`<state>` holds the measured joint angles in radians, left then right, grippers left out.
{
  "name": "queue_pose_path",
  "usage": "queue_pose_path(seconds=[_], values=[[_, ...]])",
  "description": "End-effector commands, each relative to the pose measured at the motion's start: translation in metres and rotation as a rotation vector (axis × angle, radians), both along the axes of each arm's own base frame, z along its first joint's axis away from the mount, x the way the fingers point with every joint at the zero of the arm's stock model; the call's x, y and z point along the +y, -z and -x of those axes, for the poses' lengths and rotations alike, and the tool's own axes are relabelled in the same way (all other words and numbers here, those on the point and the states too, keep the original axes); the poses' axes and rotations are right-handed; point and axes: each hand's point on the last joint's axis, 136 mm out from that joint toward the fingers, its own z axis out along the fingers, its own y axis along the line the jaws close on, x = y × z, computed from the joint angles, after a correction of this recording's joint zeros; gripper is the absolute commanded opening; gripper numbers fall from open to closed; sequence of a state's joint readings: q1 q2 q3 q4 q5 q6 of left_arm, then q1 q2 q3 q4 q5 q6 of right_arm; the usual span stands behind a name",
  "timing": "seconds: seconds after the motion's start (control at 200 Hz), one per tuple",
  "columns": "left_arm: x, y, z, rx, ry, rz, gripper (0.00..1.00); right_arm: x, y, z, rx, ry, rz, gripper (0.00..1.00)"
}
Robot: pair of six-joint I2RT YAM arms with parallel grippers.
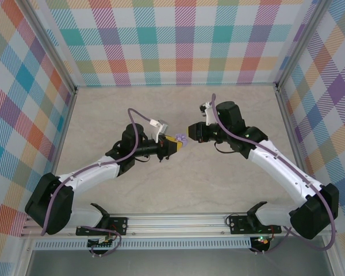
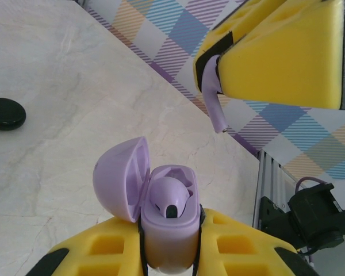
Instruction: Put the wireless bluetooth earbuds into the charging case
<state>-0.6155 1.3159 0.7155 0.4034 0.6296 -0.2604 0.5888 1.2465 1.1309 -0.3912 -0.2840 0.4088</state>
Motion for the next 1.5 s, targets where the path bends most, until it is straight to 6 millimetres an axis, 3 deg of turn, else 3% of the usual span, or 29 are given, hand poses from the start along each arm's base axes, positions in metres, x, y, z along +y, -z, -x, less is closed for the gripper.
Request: queue_pose_path(seconds=[0.0, 1.495], values=[[-0.006, -0.018, 0.012, -0.081, 0.056, 0.038, 0.11, 0.010, -0.027, 0.002, -0.069, -0.050, -0.050, 0.23], [-0.007, -0.044, 0.011, -0.051, 0.031, 0.107, 0.10, 0.026, -0.006, 0.005, -0.023, -0.101, -0.022, 0.24]])
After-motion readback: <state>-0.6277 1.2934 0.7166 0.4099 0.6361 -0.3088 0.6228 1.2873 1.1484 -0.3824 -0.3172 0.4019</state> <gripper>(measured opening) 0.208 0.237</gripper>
